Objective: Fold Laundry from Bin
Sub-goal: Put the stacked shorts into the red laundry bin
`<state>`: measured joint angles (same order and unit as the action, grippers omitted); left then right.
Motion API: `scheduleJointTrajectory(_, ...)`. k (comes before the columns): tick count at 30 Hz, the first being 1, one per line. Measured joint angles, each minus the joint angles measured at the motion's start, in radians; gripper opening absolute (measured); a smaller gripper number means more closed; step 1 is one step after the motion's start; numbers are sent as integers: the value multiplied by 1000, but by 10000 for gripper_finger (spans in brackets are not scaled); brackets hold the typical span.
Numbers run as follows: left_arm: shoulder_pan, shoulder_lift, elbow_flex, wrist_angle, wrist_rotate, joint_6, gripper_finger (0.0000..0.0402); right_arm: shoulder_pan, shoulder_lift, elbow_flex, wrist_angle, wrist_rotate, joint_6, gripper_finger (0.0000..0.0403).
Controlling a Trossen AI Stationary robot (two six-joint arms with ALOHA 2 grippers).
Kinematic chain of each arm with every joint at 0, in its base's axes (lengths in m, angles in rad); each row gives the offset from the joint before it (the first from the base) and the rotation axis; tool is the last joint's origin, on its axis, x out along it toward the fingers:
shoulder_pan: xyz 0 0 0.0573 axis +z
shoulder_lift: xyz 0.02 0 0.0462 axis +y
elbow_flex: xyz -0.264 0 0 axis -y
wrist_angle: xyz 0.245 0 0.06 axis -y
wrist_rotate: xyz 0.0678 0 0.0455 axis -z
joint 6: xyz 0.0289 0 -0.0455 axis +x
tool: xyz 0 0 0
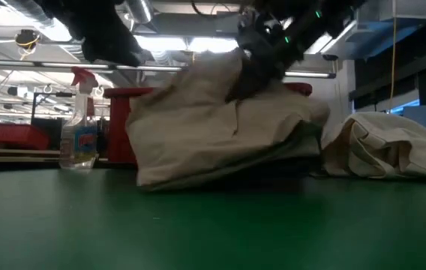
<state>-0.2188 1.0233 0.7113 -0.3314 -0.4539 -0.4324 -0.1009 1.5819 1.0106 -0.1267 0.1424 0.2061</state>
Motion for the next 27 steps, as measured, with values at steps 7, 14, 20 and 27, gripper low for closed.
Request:
scheduleJointTrajectory(7,-2,-35,0,-1,-5,3,225,-52,2,277,-234,-1,-93,87)
scheduleJointTrajectory(14,-2,-35,0,-2,-8,5,225,-166,0,542,-405,-30,-146,87)
scheduleJointTrajectory(20,-2,-35,0,-1,-9,-7,225,-322,-1,695,-409,-150,-168,87)
scheduleJointTrajectory(27,-2,-35,0,0,-9,-6,225,-548,-2,752,-345,-243,-163,87)
